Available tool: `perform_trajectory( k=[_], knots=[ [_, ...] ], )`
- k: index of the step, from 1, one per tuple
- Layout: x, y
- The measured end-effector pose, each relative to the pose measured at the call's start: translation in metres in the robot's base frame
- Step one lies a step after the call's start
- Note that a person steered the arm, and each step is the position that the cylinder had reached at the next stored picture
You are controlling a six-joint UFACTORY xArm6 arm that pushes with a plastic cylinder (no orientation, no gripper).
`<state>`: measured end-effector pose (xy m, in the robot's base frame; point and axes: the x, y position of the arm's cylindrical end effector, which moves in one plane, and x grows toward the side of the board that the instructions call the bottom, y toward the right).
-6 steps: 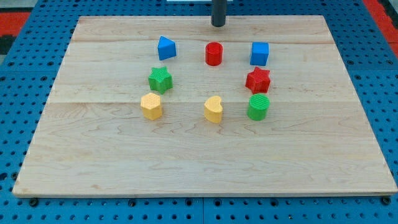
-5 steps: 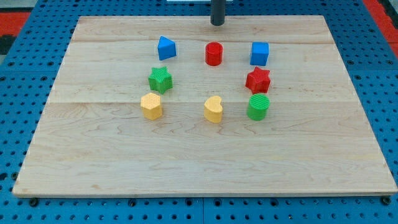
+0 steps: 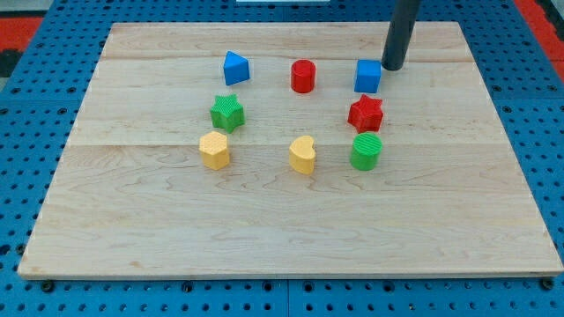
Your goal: Move the blue blocks above the red circle
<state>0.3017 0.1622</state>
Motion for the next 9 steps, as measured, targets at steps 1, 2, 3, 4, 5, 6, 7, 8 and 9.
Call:
perform_trajectory(
  k=[1, 2, 3, 4, 5, 6, 7, 8, 9],
  knots=[
    [0.014, -0.028],
    [0.017, -0.077],
    [0.034, -0.072],
    [0.049, -0.089],
    [0.049, -0.138],
    [0.061, -0.146],
    [0.086, -0.156],
    [0.060, -0.185],
    [0.026, -0.185]
  ],
)
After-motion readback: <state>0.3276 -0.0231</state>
